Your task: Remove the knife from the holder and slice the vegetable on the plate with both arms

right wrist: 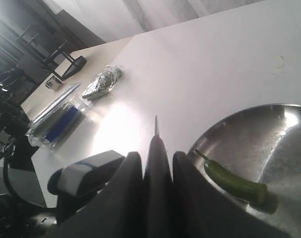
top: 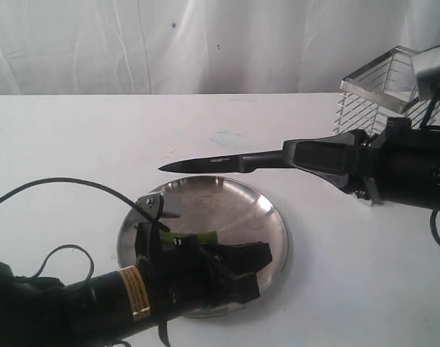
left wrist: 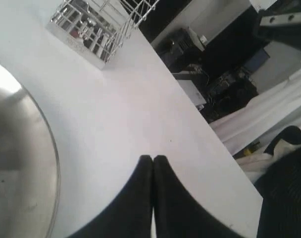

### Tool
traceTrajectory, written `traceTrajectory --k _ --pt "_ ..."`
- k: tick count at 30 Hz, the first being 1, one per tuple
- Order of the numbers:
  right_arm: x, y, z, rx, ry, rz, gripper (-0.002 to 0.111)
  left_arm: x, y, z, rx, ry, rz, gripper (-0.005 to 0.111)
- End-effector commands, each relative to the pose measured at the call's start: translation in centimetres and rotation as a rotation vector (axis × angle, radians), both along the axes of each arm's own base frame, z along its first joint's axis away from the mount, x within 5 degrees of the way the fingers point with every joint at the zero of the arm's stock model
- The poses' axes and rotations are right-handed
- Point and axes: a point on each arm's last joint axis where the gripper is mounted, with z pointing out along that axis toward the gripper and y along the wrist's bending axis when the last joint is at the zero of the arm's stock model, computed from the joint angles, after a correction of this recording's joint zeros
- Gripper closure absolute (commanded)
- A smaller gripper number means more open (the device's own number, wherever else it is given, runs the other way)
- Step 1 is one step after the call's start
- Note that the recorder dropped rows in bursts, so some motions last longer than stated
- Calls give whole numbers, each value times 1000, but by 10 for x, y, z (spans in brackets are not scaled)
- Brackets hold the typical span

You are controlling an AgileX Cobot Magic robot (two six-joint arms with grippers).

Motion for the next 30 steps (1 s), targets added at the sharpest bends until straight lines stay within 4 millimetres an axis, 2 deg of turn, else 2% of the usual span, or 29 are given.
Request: traceTrajectory --k 1,16,30 --pt "3 -3 -5 -64 -10 -32 108 5 -5 8 -52 -2 33 107" --pt "2 -4 -8 -106 4 -23 108 23 -16 29 -186 23 107 107" --pt "-4 -5 -18 -181 102 17 108 28 -12 28 -206 42 180 107"
